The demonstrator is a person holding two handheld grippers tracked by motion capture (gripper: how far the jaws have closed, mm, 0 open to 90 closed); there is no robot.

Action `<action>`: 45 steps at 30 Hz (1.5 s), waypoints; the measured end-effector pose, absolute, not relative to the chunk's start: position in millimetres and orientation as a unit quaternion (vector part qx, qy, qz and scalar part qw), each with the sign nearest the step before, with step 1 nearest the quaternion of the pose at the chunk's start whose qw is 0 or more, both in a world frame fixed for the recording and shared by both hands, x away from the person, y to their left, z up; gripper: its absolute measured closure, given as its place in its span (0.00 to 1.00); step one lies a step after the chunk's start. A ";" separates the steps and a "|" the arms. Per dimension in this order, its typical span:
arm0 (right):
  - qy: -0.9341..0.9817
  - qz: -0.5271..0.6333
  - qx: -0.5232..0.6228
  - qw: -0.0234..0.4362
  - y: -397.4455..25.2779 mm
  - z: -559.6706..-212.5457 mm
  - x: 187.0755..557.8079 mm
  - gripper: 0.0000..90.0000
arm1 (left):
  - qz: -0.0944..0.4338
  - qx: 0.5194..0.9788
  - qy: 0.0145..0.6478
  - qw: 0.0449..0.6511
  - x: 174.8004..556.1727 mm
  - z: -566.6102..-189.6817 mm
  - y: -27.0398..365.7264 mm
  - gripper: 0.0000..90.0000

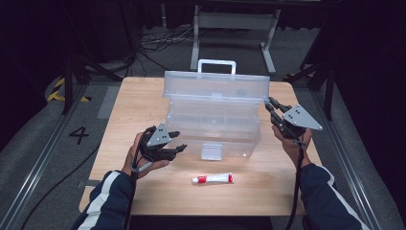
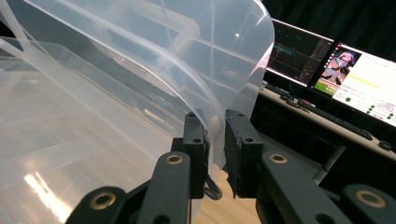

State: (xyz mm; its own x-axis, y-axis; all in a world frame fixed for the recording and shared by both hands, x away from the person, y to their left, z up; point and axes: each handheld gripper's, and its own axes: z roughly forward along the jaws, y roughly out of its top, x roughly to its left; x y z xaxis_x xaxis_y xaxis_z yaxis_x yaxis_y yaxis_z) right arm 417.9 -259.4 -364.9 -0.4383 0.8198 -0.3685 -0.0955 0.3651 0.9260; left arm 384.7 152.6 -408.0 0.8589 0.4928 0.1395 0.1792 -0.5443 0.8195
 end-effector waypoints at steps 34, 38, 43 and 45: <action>0.664 0.507 0.288 0.468 -255.0 -346.1 440.7 0.91 | 0.147 0.896 0.168 0.384 407.4 -419.5 123.5 0.65; 0.663 0.509 0.292 0.465 -255.1 -344.5 443.1 0.91 | 0.157 0.900 0.163 0.373 408.4 -420.2 118.4 0.70; 0.661 0.511 0.294 0.464 -255.2 -342.9 446.5 0.92 | 0.164 0.904 0.158 0.363 408.1 -419.9 116.1 0.72; 0.660 0.511 0.297 0.464 -254.8 -342.1 448.2 0.92 | 0.162 0.904 0.158 0.364 408.1 -420.0 116.2 0.72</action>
